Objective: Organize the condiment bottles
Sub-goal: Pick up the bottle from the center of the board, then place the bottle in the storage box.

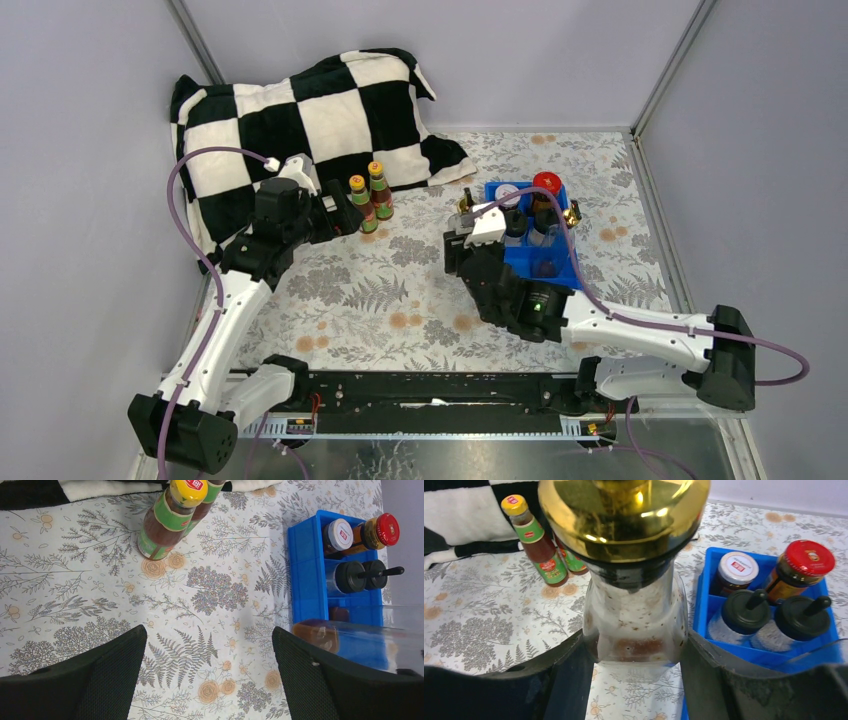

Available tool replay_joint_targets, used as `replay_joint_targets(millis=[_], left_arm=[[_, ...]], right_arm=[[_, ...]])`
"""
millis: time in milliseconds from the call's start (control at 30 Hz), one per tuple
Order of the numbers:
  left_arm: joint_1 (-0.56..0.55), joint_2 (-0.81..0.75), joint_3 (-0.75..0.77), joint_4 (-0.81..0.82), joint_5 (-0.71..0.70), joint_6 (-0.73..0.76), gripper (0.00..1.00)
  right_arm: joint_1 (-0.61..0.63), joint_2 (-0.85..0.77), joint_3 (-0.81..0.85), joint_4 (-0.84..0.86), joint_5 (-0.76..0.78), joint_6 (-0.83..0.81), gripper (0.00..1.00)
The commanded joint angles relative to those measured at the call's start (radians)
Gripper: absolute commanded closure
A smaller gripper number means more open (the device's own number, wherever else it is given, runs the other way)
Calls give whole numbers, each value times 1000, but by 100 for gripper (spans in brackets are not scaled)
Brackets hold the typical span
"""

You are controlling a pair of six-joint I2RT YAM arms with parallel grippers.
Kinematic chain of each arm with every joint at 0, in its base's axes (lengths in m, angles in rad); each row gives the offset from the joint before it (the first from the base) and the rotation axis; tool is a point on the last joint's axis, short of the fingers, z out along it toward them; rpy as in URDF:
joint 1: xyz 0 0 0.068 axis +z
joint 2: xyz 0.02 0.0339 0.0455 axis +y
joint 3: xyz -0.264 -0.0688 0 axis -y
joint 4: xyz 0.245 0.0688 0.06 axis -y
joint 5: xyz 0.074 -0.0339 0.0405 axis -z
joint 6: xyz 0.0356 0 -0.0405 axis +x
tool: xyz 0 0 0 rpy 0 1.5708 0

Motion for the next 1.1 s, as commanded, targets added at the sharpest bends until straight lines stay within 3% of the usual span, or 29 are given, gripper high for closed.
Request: replay_joint_targets(millis=[0, 467, 1067], left_arm=[[-6, 2, 0, 35, 1, 12, 1], [-6, 4, 2, 35, 1, 8, 1], [-6, 5, -2, 36, 0, 4, 1]], right_arm=[[-34, -82, 49, 4, 15, -38, 54], [-235, -229, 69, -179, -81, -59, 53], [-396, -251, -36, -186, -213, -24, 51]])
